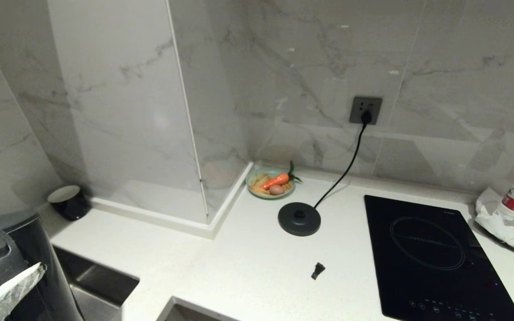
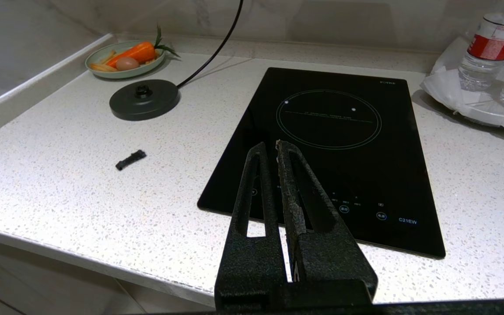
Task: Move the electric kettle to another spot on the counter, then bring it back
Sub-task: Place it by the sink
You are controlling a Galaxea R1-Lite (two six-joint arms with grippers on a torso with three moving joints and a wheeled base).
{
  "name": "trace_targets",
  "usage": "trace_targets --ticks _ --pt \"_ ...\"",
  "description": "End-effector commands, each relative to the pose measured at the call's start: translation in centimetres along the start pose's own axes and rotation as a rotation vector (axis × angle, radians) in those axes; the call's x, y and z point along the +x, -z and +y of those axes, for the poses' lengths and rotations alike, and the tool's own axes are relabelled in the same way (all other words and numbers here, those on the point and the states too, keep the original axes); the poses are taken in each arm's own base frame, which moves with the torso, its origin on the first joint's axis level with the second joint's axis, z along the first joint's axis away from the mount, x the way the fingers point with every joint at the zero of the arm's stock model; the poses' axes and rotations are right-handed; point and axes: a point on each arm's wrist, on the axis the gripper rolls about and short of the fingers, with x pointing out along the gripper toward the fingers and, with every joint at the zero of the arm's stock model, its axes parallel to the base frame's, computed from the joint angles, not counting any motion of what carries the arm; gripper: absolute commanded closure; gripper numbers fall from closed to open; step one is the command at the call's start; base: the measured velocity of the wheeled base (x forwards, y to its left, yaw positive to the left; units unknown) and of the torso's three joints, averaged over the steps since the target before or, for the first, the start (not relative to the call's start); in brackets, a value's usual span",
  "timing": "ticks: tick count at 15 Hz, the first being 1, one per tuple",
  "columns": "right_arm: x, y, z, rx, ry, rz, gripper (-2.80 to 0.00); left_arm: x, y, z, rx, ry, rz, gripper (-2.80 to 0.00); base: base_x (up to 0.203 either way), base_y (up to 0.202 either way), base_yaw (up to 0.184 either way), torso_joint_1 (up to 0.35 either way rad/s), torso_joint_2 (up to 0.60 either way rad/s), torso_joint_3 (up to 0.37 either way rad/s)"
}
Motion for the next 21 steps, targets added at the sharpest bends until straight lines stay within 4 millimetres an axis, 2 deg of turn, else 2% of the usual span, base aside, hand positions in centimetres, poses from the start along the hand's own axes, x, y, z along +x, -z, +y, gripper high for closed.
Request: trace_targets --ticks 1,6,9,14,16,21 --pt "0.0 0.0 0.0 -0.001 -0.002 0.0 0.0 3.1 -1.2 -0.2 -0.009 -0.005 0.061 0.0 0.0 0.0 0.0 0.0 0.0 0.0" --pt "0.0 0.0 0.0 0.0 0.0 0.0 0.0 10.2 -2.9 -0.8 -0.017 0.008 0.018 0.0 0.0 0.0 0.0 0.0 0.0 0.0" --pt "0.0 0.0 0.0 0.0 0.0 0.0 0.0 13.6 -2.8 -1.2 -0.017 0.012 -0.007 0.0 0.0 0.0 0.0 0.0 0.0 0.0" --pt "0.0 0.0 0.0 0.0 0.0 0.0 0.0 19.4 -1.1 -1.3 -0.018 -0.07 -0.039 0.0 0.0 0.0 0.0 0.0 0.0 0.0" --pt "0.0 0.0 0.0 0.0 -0.001 0.0 0.0 20.6 -0.4 -1.2 -0.019 -0.094 -0.046 0.0 0.0 0.0 0.0 0.0 0.0 0.0" --pt "0.0 0.0 0.0 0.0 -0.001 0.0 0.0 24.2 3.1 -1.0 -0.013 -0.185 -0.04 0.0 0.0 0.0 0.0 0.0 0.0 0.0"
